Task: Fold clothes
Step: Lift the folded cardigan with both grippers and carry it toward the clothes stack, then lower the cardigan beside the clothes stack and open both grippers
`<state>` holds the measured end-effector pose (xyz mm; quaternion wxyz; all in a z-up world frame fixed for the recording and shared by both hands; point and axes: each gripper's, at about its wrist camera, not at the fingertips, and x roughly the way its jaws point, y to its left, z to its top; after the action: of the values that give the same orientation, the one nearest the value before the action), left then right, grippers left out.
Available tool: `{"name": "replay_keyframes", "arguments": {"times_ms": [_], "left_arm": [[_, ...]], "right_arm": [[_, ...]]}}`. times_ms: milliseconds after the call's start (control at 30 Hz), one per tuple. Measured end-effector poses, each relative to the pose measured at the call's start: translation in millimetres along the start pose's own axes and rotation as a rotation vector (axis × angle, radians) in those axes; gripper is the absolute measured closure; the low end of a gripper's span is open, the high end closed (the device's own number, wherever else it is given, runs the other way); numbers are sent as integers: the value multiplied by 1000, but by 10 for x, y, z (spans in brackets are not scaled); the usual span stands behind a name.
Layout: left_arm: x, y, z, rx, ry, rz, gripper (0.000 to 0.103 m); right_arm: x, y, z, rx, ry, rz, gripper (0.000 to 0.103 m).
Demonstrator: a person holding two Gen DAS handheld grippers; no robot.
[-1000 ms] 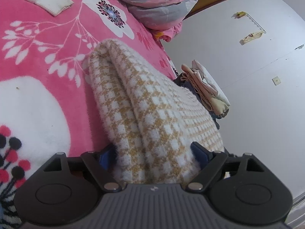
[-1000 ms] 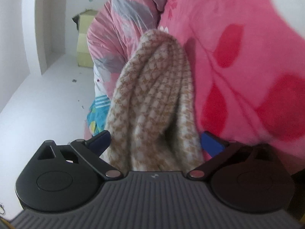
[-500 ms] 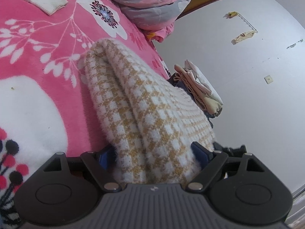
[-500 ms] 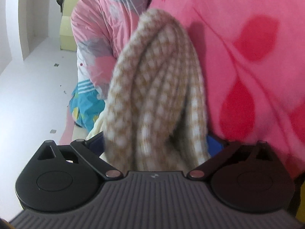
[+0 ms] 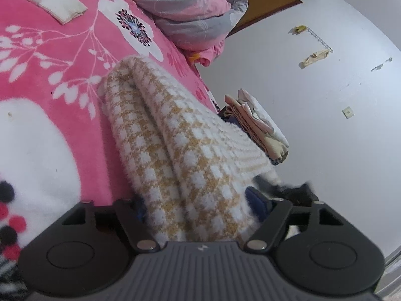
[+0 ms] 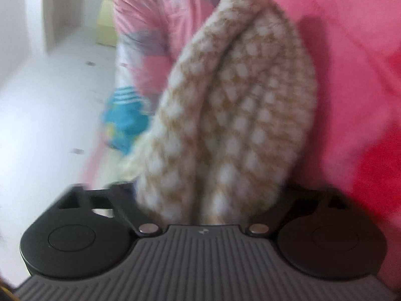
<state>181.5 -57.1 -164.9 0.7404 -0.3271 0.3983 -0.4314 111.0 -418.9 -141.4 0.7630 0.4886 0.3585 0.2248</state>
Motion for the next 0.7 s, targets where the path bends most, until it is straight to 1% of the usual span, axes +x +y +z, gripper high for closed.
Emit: {"name": "replay_keyframes", "arguments": {"times_ms": [67,133,200,333,467,567,700], "left_arm": [[-13,-45,-2,-1,-3,4,37],[-36,-102,12,-9,-3,3,39],[-53,-174,32,-12,-3,-4,40],[-103,-368,3,10,2,-20,41],[-39,-574,-15,30,-3,-51,41],[102,-718,20,39,1,-74,41],[417,-844,135,35,1,-104,41]], "right_arm": [[-71,59,-63,-7,-37,-25,46],[-109,213,-109,-73,-67,-59,49],[-150,361,-144,-129,-88,-76,52],[-291,544,-165,-193,-114,-80,53],[-487,627,-111,-233,-141,-79,53],[-599,714,39,-270,-160,-91,53],[-776,788,340,-340,-167,-127,53]]}}
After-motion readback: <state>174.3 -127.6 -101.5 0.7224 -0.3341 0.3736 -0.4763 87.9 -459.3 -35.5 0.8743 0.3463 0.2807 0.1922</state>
